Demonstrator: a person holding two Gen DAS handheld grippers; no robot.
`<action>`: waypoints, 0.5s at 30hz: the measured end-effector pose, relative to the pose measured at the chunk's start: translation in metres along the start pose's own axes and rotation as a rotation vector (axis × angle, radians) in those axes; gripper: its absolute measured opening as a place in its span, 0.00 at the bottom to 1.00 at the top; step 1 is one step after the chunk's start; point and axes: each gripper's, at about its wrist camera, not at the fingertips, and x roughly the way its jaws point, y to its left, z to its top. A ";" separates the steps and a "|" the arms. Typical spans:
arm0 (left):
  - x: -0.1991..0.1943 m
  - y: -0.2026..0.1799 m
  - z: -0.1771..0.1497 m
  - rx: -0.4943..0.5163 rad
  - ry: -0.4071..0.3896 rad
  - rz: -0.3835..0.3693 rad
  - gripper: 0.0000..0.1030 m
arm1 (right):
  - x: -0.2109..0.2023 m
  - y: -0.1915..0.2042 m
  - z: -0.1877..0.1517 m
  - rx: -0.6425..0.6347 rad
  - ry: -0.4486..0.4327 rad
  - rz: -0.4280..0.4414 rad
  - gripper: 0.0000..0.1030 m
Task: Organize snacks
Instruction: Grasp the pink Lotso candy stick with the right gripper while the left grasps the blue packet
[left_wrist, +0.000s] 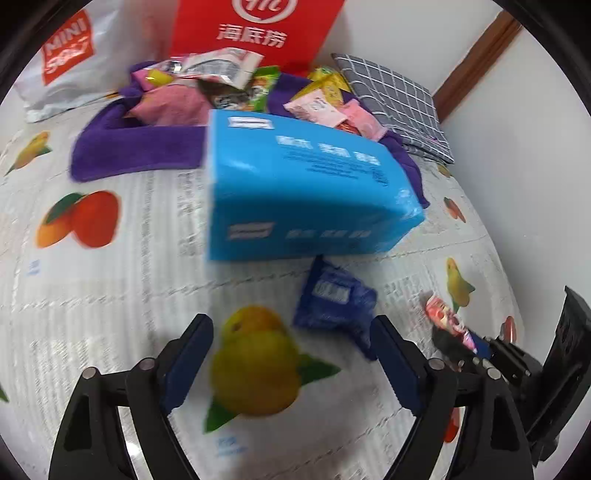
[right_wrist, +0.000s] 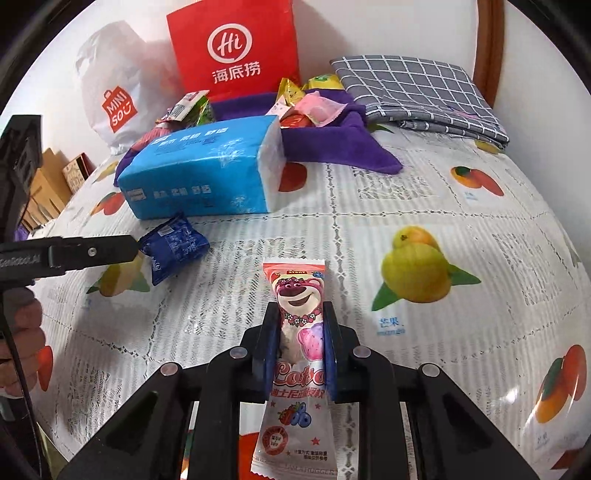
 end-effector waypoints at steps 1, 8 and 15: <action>0.002 -0.003 0.002 0.004 0.001 -0.003 0.86 | 0.000 -0.002 -0.001 0.002 -0.003 0.005 0.21; 0.018 -0.028 0.011 0.111 0.011 0.036 0.89 | -0.002 -0.013 -0.003 0.030 -0.013 0.035 0.21; 0.031 -0.056 -0.006 0.318 -0.023 0.194 0.94 | -0.008 -0.027 -0.006 0.060 -0.011 0.008 0.21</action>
